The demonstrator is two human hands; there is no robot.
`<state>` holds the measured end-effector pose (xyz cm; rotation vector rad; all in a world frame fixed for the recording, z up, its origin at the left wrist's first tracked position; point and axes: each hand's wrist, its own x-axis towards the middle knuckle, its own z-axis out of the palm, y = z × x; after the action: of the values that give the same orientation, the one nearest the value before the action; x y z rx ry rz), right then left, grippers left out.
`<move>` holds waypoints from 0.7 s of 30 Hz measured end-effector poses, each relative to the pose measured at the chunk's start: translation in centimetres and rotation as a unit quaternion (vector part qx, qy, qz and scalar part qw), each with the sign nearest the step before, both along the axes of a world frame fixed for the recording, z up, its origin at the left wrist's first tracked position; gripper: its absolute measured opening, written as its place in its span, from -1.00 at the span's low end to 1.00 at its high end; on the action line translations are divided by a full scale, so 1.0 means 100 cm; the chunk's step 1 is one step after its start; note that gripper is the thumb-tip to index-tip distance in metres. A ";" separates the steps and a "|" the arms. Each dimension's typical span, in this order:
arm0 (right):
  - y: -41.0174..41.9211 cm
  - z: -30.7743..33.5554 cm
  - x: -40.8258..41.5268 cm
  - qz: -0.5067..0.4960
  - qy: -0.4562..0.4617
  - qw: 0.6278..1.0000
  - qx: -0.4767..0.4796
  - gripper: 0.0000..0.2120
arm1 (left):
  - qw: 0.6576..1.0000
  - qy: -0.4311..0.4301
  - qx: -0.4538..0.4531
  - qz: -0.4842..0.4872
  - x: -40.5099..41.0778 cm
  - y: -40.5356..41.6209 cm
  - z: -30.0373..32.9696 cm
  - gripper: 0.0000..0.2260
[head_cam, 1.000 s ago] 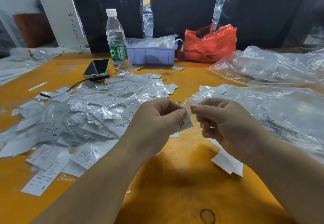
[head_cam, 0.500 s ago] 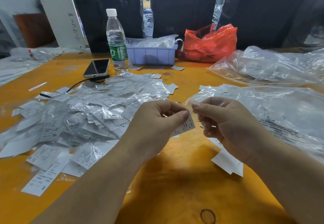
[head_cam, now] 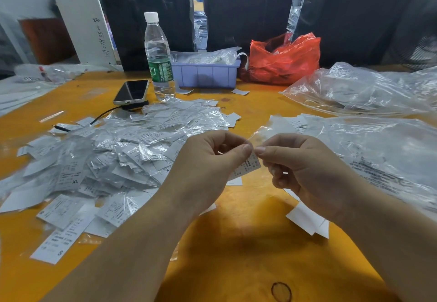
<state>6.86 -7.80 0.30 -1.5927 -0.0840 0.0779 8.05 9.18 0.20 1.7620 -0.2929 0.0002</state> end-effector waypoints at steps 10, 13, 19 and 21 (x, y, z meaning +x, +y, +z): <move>0.001 -0.001 0.000 0.018 0.000 1.000 0.008 -0.95 | 0.999 0.023 -0.029 0.003 0.000 0.001 0.003 -0.92; 0.000 0.000 0.000 0.003 0.002 1.000 0.010 -0.90 | 0.999 0.033 -0.025 0.003 0.001 0.000 0.002 -0.93; 0.001 0.001 0.001 -0.009 0.005 1.000 0.029 -0.83 | 0.999 0.041 -0.016 -0.003 0.001 -0.001 0.001 -0.93; 0.000 0.002 0.001 -0.011 0.007 0.999 0.030 -0.82 | 0.999 0.044 -0.019 -0.011 0.001 0.000 0.001 -0.93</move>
<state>6.94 -7.77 0.47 -1.5322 -0.0583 0.0693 8.11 9.19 0.30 1.7152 -0.2471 -0.0875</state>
